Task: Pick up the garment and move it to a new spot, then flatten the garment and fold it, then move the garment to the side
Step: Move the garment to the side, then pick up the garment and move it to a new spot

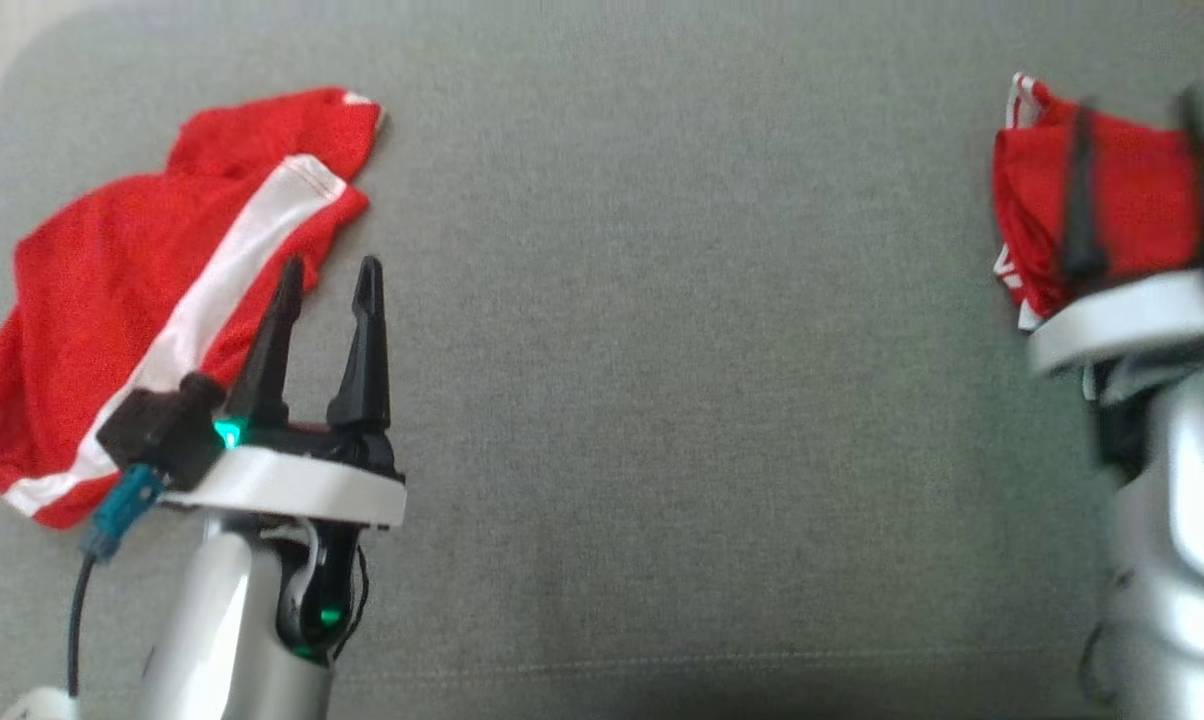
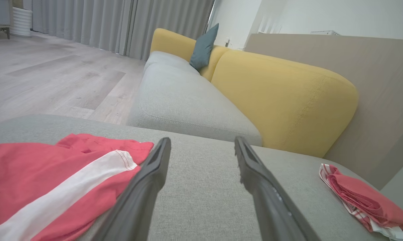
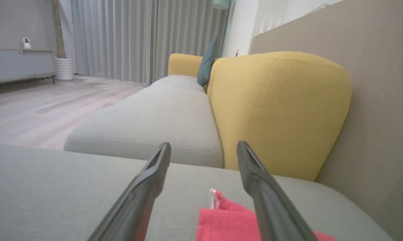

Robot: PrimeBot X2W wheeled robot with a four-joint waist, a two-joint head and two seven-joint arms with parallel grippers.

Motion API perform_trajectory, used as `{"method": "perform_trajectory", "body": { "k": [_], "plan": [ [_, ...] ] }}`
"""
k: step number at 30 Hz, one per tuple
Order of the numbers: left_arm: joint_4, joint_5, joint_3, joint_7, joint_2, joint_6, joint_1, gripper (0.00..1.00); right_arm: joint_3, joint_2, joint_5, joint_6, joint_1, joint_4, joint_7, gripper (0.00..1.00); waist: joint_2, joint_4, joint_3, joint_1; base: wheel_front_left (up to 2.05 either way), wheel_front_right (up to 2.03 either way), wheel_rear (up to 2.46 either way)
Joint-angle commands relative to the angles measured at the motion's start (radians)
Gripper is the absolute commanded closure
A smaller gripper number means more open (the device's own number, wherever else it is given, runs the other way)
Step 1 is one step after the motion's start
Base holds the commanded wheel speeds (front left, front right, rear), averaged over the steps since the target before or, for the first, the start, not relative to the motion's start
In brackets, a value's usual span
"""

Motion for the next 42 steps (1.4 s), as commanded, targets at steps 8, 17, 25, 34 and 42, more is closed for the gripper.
{"method": "perform_trajectory", "body": {
  "k": [8,17,25,34,42],
  "plan": [
    [-0.039,-0.006,0.033,-0.005,0.012,0.026,0.047,0.00,0.084,0.065,0.059,0.003,0.157,-0.067,-0.059,0.00,0.0000,0.019,-0.097,0.0000,0.00,0.00,0.00],
    [-0.042,0.005,0.018,-0.005,0.012,0.041,0.103,0.00,0.146,0.066,0.170,0.003,0.270,-0.070,-0.097,0.00,0.0000,0.021,-0.127,0.0000,0.00,0.00,0.00],
    [-0.051,0.005,0.013,-0.005,0.012,0.052,0.113,0.00,0.158,0.066,0.181,0.003,0.285,-0.075,-0.106,0.00,0.0000,0.017,-0.132,0.0000,0.00,0.00,0.00],
    [-0.056,0.005,0.012,-0.005,0.012,0.054,0.113,0.00,0.165,0.066,0.190,0.003,0.289,-0.075,-0.109,0.00,0.0000,0.013,-0.127,0.0000,0.00,0.00,0.00],
    [-0.053,0.004,0.009,-0.005,0.012,0.052,0.108,0.00,0.163,0.066,0.190,0.003,0.289,-0.071,-0.110,0.00,0.0000,0.023,-0.125,0.0000,0.00,0.00,0.00]
  ]
}}
